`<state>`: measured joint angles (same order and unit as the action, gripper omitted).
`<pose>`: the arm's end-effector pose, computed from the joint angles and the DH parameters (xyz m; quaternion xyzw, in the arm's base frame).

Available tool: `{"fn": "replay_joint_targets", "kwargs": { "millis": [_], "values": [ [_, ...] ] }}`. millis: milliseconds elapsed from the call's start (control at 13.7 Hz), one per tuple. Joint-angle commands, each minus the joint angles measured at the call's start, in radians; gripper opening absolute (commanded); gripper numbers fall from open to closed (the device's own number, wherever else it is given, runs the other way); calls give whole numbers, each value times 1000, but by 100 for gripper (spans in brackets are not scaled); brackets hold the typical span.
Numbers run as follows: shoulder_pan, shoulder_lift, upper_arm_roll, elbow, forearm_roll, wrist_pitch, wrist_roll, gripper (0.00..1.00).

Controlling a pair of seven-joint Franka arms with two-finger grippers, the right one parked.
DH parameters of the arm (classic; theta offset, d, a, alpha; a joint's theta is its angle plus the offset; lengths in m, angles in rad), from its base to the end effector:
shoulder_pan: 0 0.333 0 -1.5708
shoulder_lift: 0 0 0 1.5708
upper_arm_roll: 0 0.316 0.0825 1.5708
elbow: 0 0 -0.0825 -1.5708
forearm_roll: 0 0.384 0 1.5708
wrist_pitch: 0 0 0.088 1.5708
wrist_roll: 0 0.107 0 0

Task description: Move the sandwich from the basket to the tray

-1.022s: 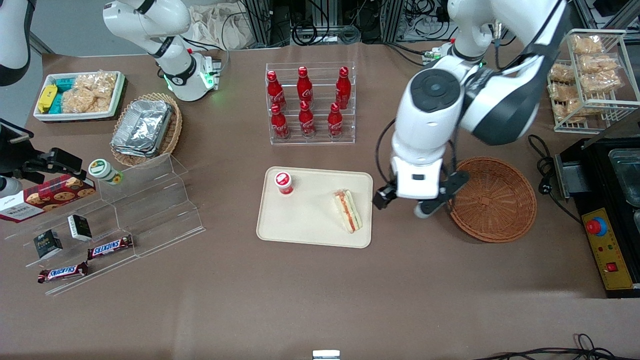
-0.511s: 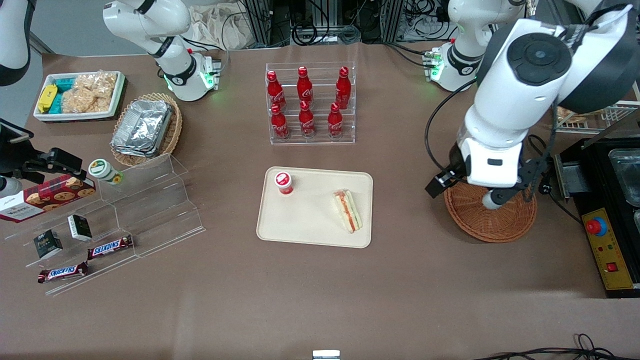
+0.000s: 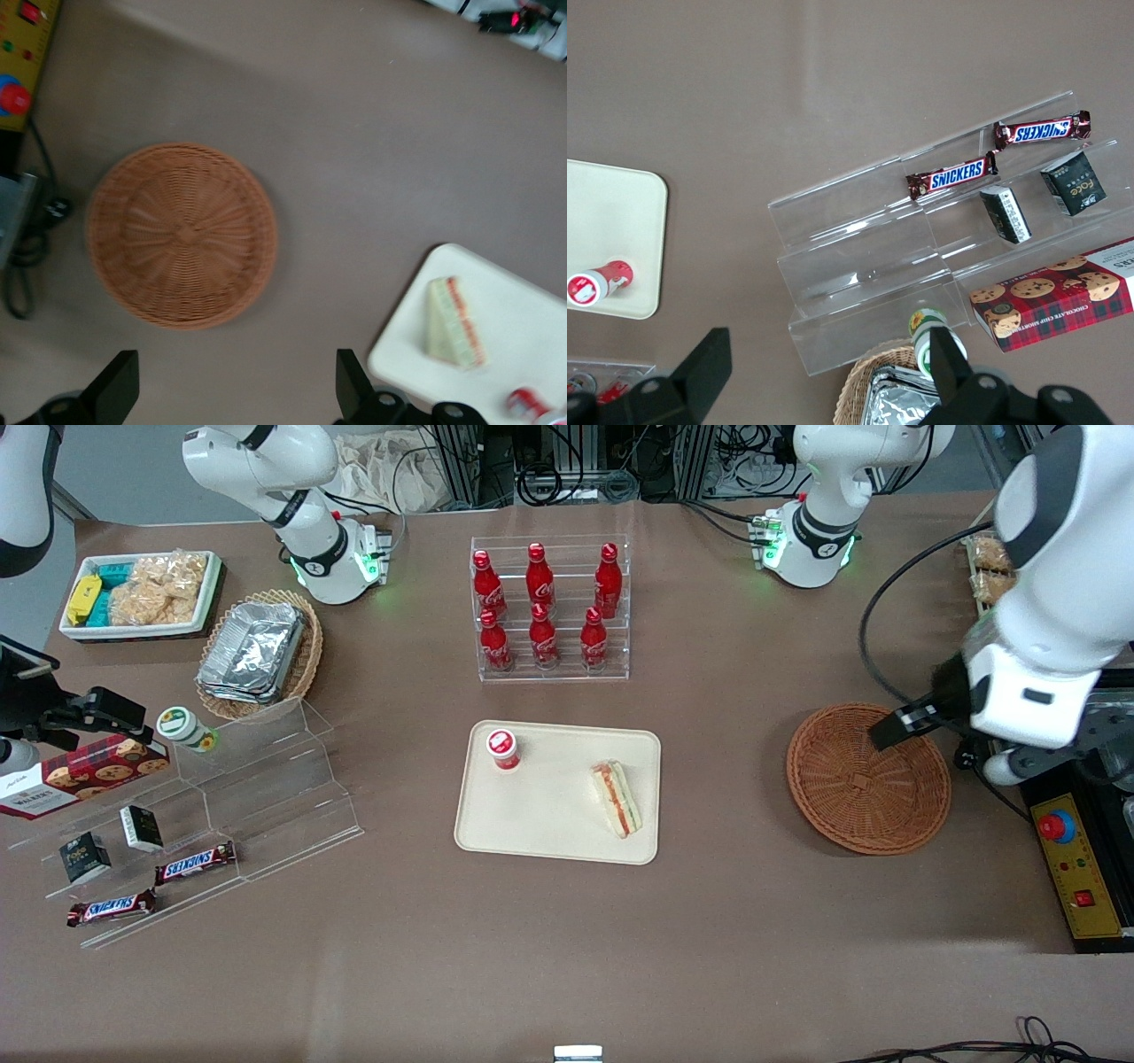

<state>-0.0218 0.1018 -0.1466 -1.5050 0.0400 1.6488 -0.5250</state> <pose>0.5861 -0.0910 0.6050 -0.9839 -0.1767 -0.0245 0.0045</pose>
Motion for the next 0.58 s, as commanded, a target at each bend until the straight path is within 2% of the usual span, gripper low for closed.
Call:
{"fn": "replay_joint_targets", "kwargs": {
  "millis": [0, 219, 511],
  "values": [
    [-53, -86, 114, -72, -31, -26, 162, 100],
    [-55, -114, 174, -84, -29, -60, 313, 100],
    [-53, -181, 217, -153, -29, -58, 385, 100]
  ]
}}
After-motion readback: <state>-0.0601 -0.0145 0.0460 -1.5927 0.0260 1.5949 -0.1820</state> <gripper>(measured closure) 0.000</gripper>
